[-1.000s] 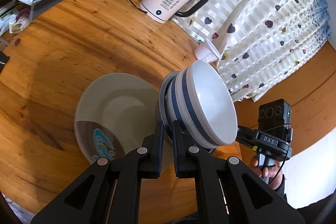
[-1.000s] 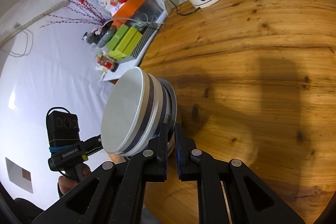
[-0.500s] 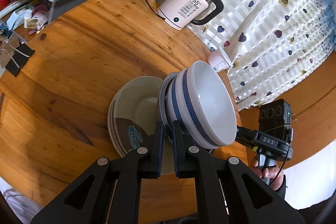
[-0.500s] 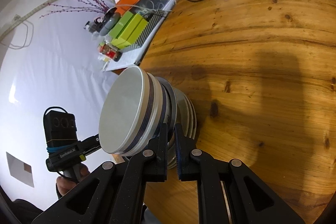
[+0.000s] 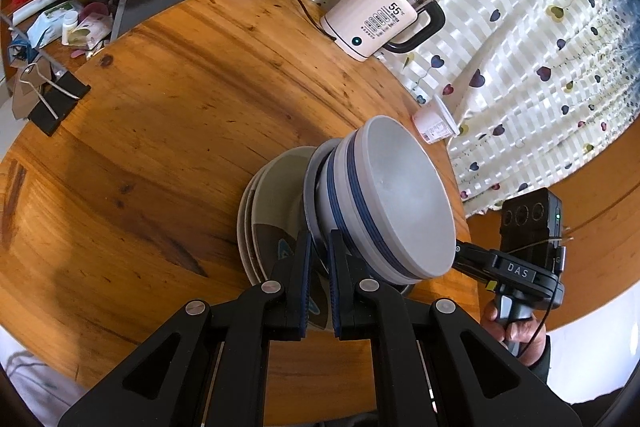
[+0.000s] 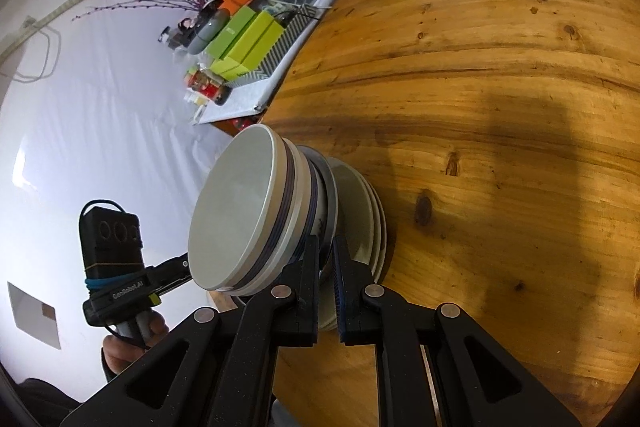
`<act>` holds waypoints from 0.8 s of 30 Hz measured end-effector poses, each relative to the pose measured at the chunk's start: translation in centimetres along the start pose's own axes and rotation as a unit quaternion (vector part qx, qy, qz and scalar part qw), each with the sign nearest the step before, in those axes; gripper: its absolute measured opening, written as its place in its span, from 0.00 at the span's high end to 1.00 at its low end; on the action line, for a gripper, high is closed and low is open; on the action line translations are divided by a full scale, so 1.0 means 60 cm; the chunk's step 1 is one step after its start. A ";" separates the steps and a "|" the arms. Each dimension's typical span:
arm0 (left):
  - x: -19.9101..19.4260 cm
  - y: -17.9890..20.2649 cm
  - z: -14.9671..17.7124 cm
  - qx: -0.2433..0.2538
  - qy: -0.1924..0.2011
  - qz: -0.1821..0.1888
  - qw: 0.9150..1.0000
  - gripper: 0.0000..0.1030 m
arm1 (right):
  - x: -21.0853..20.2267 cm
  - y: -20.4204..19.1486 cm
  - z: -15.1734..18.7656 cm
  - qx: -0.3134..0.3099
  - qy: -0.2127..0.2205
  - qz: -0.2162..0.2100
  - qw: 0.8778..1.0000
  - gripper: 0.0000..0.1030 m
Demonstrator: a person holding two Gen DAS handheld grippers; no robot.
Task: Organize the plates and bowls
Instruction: 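Carry the steel bowl stack with both grippers onto the grey-green plate stack, then open both grippers and pull them back from the stack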
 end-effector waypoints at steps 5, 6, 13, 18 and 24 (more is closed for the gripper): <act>-0.004 -0.005 0.003 -0.004 0.003 0.003 1.000 0.93 | 0.000 -0.002 -0.001 -0.003 -0.001 0.004 1.000 0.91; -0.004 -0.004 0.002 -0.003 0.004 0.002 1.000 0.93 | 0.001 -0.002 -0.002 -0.004 -0.001 0.005 1.000 0.91; -0.006 0.001 0.005 0.006 0.012 -0.010 1.000 0.90 | -0.006 -0.002 0.000 -0.014 0.007 0.022 1.000 0.80; -0.007 0.005 0.007 0.016 0.018 -0.030 0.999 0.81 | -0.021 0.004 0.010 -0.017 0.015 0.036 0.999 0.68; -0.018 0.017 0.015 0.037 0.034 -0.052 0.997 0.74 | -0.036 0.002 0.029 -0.021 0.017 0.042 0.999 0.57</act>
Point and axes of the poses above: each gripper's, at about its wrist camera, not at the fingertips, and x roughly the way its jaws point, y to its right, z to its underside, the point moved 5 cm from there along x, roughly the way its jaws point, and after that the axes turned 4 degrees about z, right-handed, at the moved point
